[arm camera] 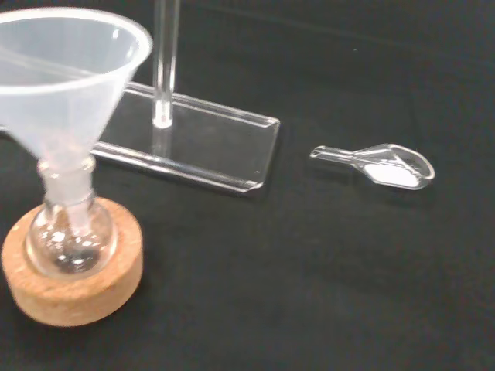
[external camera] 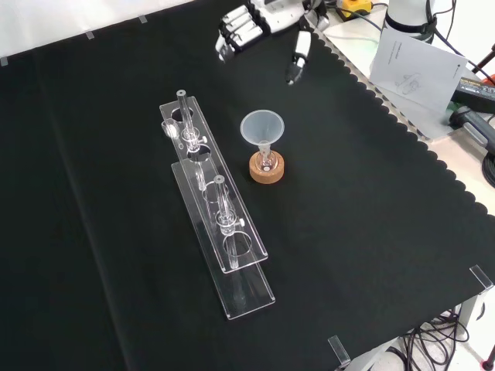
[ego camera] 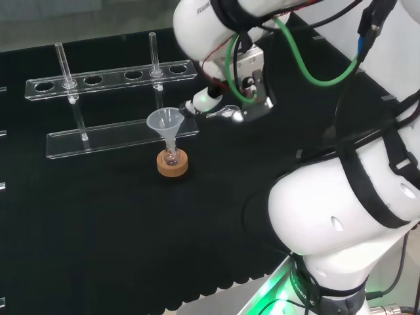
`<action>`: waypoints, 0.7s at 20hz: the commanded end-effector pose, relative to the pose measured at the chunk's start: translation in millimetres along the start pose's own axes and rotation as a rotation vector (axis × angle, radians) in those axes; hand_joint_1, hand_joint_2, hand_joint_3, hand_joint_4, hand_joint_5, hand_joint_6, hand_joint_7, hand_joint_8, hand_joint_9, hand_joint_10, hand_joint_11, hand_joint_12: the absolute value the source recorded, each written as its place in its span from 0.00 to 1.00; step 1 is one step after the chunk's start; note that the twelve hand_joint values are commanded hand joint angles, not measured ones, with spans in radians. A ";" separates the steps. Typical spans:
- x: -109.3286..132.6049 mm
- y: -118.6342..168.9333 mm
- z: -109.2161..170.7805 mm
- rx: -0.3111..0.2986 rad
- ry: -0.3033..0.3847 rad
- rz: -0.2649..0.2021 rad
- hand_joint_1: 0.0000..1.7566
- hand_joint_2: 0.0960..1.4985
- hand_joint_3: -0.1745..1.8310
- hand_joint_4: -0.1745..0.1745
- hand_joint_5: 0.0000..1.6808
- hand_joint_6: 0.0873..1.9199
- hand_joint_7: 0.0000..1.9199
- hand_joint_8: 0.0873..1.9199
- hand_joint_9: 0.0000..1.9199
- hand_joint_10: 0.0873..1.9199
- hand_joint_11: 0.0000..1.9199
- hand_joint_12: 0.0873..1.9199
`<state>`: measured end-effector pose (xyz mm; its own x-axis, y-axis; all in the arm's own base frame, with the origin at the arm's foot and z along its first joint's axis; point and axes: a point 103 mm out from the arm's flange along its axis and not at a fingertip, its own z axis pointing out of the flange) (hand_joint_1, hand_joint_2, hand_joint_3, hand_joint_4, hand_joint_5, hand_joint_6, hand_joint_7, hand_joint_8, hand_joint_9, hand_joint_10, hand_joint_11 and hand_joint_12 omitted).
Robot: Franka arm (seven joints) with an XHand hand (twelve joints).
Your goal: Pick up the weighing funnel.
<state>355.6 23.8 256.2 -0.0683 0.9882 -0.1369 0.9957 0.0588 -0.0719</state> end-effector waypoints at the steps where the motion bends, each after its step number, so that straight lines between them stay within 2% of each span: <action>1: -35.7 6.8 -18.1 0.002 0.047 0.035 0.27 0.44 0.19 0.30 0.09 0.00 0.00 0.24 0.07 0.37 0.03 0.76; 5: -51.7 16.7 -22.4 -0.005 0.053 0.049 0.27 0.45 0.18 0.30 0.09 0.00 0.00 0.29 0.09 0.37 0.04 0.76; 8: -69.4 29.3 -23.1 -0.016 0.063 0.071 0.28 0.46 0.18 0.30 0.13 0.00 0.04 0.33 0.13 0.36 0.05 0.75; 14: -96.1 64.5 -15.9 0.040 0.052 0.102 0.38 0.47 0.21 0.31 0.25 0.00 0.17 0.34 0.25 0.31 0.13 0.71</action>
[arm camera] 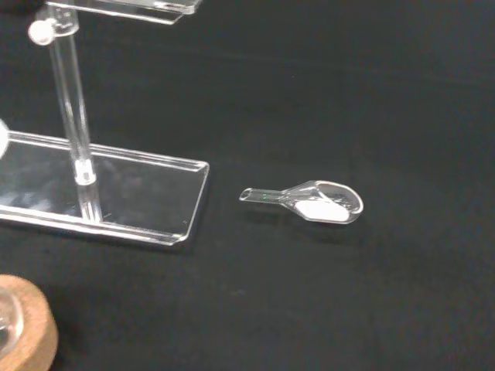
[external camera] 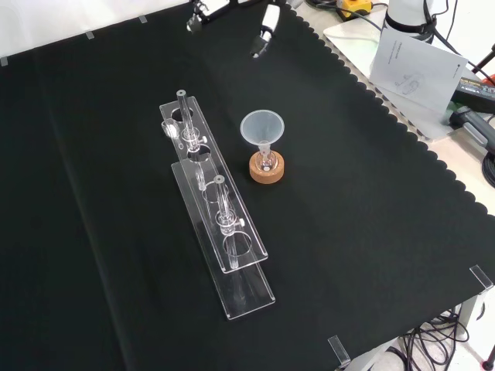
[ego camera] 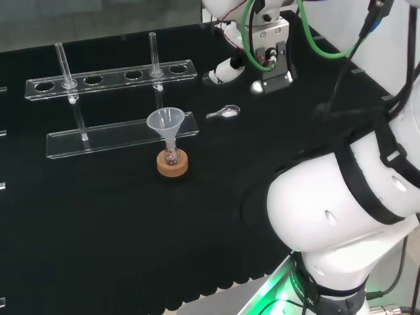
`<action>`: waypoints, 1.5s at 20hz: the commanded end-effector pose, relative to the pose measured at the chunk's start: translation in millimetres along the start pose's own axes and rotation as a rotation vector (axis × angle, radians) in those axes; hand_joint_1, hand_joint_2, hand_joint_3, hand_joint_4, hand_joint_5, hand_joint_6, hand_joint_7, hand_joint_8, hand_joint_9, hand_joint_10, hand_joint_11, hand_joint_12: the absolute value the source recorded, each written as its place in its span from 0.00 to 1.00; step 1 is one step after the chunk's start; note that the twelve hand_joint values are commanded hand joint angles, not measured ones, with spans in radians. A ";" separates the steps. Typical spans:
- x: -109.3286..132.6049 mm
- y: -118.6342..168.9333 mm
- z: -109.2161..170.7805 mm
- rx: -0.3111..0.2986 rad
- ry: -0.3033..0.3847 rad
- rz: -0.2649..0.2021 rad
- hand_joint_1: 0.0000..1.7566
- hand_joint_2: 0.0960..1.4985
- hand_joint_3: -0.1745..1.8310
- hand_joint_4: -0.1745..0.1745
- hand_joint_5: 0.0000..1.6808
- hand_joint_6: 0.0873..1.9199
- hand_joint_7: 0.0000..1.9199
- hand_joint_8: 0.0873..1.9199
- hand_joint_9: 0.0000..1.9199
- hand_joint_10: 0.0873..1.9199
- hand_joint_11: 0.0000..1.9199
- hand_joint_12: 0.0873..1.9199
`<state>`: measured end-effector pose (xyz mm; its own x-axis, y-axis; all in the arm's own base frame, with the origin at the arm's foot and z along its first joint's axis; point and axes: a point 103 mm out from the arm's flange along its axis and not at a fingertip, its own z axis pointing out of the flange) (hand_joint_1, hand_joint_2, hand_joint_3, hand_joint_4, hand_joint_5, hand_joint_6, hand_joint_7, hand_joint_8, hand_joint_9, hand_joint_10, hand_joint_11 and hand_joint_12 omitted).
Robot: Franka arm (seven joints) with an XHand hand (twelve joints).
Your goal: Pick up the weighing funnel.
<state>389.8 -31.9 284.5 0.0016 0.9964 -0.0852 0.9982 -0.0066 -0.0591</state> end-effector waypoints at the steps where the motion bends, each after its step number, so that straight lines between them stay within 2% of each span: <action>1: -37.1 45.6 7.3 0.059 -0.006 0.040 0.39 0.47 0.22 0.31 0.26 0.00 0.18 0.34 0.26 0.30 0.14 0.71; 6: -48.4 77.7 23.0 0.126 -0.021 0.036 0.40 0.45 0.24 0.33 0.28 0.00 0.16 0.33 0.25 0.28 0.15 0.70; 14: -52.9 111.7 62.0 0.215 -0.029 -0.013 0.40 0.44 0.24 0.36 0.28 0.00 0.14 0.32 0.24 0.28 0.14 0.70; 22: -57.5 123.5 100.4 0.268 -0.036 -0.065 0.42 0.43 0.25 0.38 0.30 0.00 0.16 0.32 0.25 0.28 0.14 0.70; 25: -58.6 123.3 110.8 0.276 -0.024 -0.115 0.42 0.43 0.25 0.38 0.30 0.00 0.17 0.32 0.25 0.28 0.14 0.70; 30: -61.5 125.3 124.1 0.297 -0.084 -0.144 0.43 0.42 0.26 0.38 0.31 0.00 0.18 0.33 0.26 0.29 0.14 0.70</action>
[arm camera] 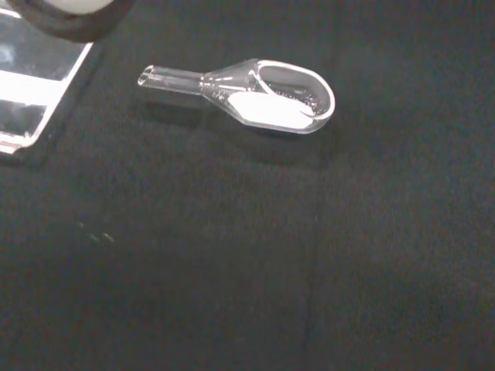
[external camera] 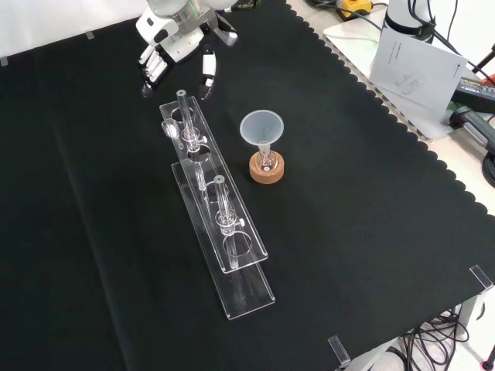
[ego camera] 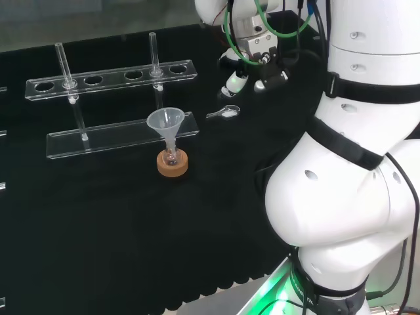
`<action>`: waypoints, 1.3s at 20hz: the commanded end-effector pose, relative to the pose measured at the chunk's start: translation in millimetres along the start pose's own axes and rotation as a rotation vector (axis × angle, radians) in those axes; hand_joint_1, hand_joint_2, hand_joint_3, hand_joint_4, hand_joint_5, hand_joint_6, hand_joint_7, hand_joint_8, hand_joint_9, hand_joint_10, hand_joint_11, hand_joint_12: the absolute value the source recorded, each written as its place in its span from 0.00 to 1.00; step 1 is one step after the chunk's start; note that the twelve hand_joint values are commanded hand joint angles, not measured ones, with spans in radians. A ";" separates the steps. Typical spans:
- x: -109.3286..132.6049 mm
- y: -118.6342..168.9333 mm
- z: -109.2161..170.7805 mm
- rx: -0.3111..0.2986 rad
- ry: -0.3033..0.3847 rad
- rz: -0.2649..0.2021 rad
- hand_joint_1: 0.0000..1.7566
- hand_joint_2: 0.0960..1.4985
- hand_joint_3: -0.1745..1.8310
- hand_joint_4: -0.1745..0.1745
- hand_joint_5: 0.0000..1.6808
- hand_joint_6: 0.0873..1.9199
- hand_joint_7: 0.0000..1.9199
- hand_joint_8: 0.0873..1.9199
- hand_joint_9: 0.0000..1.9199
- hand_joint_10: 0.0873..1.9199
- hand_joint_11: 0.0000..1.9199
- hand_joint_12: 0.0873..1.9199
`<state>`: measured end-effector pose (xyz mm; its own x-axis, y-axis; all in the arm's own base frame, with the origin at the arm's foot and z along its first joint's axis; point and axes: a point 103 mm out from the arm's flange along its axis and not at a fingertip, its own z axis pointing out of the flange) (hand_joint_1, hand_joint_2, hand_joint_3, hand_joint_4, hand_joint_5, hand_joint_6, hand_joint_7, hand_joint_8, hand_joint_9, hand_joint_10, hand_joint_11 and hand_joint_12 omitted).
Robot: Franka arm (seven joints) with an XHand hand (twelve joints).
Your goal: Pick up the weighing funnel.
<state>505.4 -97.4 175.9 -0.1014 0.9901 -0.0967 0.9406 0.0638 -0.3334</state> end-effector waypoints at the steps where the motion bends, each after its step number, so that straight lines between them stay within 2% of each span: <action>1: -4.3 8.2 17.8 0.035 -0.063 -0.037 0.43 0.42 0.26 0.38 0.32 0.00 0.18 0.32 0.26 0.29 0.14 0.70; 6: 2.2 16.3 24.0 0.053 -0.094 -0.022 0.44 0.42 0.26 0.39 0.33 0.00 0.18 0.32 0.27 0.28 0.14 0.69; 12: -2.1 29.8 31.0 0.064 -0.103 0.003 0.46 0.41 0.29 0.41 0.35 0.00 0.21 0.31 0.28 0.27 0.15 0.69; 13: -4.2 31.9 32.1 0.059 -0.098 -0.014 0.46 0.41 0.29 0.41 0.35 0.00 0.21 0.31 0.29 0.27 0.15 0.69; 18: -13.8 39.2 39.6 0.056 -0.105 -0.031 0.46 0.40 0.30 0.43 0.37 0.00 0.22 0.31 0.30 0.27 0.16 0.68; 26: -12.7 43.7 52.4 0.066 -0.121 -0.027 0.46 0.40 0.31 0.43 0.38 0.01 0.23 0.31 0.31 0.26 0.17 0.68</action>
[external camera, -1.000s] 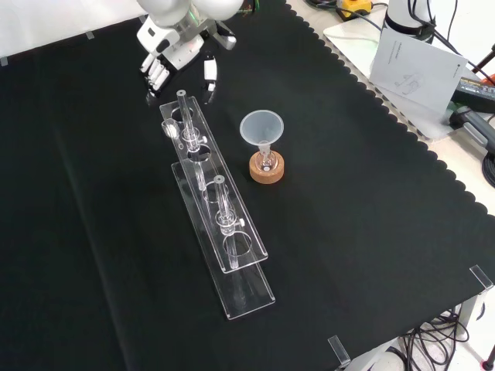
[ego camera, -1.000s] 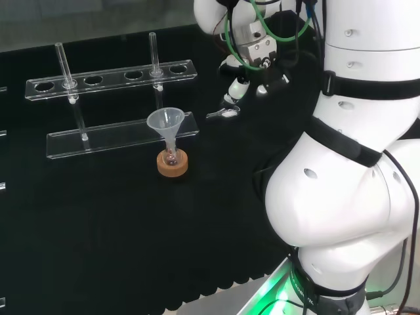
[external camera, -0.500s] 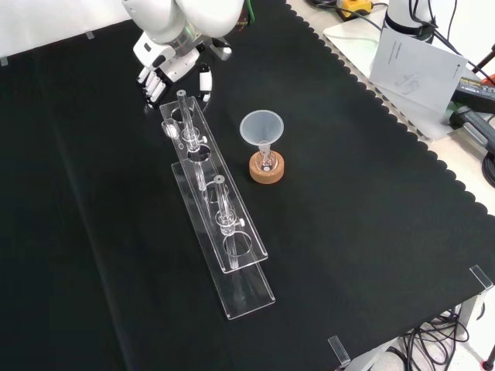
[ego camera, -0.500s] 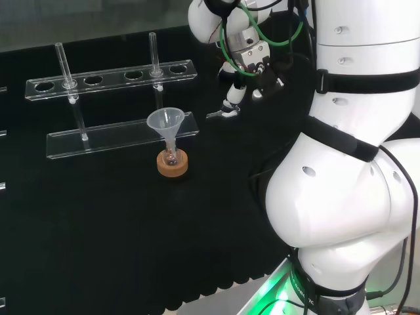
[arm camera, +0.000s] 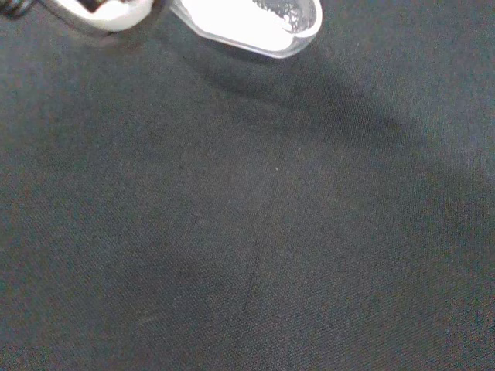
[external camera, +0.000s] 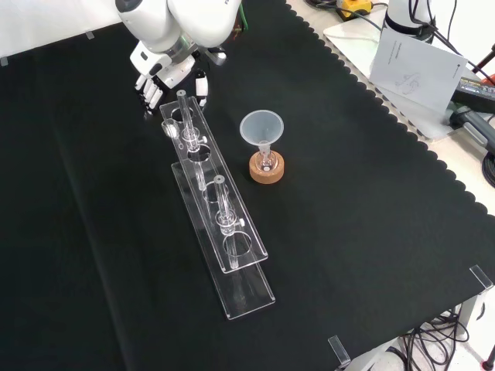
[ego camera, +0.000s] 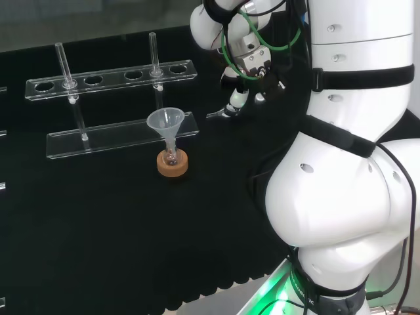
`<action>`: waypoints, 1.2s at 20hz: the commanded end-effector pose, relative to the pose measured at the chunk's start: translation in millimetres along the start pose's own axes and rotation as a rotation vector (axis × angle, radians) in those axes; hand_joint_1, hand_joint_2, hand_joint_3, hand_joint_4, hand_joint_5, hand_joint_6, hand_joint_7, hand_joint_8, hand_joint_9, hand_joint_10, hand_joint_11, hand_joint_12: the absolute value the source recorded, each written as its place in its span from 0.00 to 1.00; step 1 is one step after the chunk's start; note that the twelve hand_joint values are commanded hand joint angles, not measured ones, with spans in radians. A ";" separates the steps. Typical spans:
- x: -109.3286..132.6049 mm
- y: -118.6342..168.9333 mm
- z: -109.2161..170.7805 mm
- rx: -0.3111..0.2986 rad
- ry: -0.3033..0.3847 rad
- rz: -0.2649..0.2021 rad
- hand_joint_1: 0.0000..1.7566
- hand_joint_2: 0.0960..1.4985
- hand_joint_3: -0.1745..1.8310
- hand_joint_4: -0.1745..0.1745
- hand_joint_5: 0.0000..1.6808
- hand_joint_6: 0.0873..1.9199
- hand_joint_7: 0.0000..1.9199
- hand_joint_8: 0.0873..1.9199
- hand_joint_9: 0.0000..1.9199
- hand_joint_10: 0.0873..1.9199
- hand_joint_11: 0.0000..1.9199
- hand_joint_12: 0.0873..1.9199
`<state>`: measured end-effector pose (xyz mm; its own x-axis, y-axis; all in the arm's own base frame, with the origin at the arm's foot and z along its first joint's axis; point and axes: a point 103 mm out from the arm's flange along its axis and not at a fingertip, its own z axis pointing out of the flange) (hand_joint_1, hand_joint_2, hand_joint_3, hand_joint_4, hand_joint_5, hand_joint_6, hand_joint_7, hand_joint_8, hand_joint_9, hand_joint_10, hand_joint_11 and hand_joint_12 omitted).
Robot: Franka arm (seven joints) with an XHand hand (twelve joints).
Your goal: Pick up the weighing funnel.
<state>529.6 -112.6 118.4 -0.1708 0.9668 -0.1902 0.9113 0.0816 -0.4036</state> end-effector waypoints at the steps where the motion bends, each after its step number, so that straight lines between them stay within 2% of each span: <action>1: -0.1 4.0 4.8 -0.006 -0.012 0.007 0.46 0.40 0.31 0.43 0.38 0.01 0.23 0.31 0.31 0.26 0.17 0.68; 9: 6.4 15.2 10.7 -0.004 -0.041 -0.002 0.47 0.40 0.31 0.45 0.40 0.02 0.24 0.31 0.32 0.26 0.18 0.68; 15: 6.4 22.6 14.8 -0.004 -0.047 0.014 0.47 0.40 0.32 0.46 0.43 0.05 0.26 0.30 0.33 0.25 0.19 0.67; 20: 5.8 26.3 18.4 -0.002 -0.046 0.019 0.47 0.39 0.34 0.49 0.42 0.20 0.28 0.29 0.35 0.23 0.20 0.67; 24: 4.9 27.9 23.4 0.005 -0.045 0.024 0.47 0.40 0.34 0.51 0.43 0.24 0.28 0.29 0.36 0.23 0.20 0.67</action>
<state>545.5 -109.1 88.5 -0.1709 0.9561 -0.2380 0.9142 0.0638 -0.4003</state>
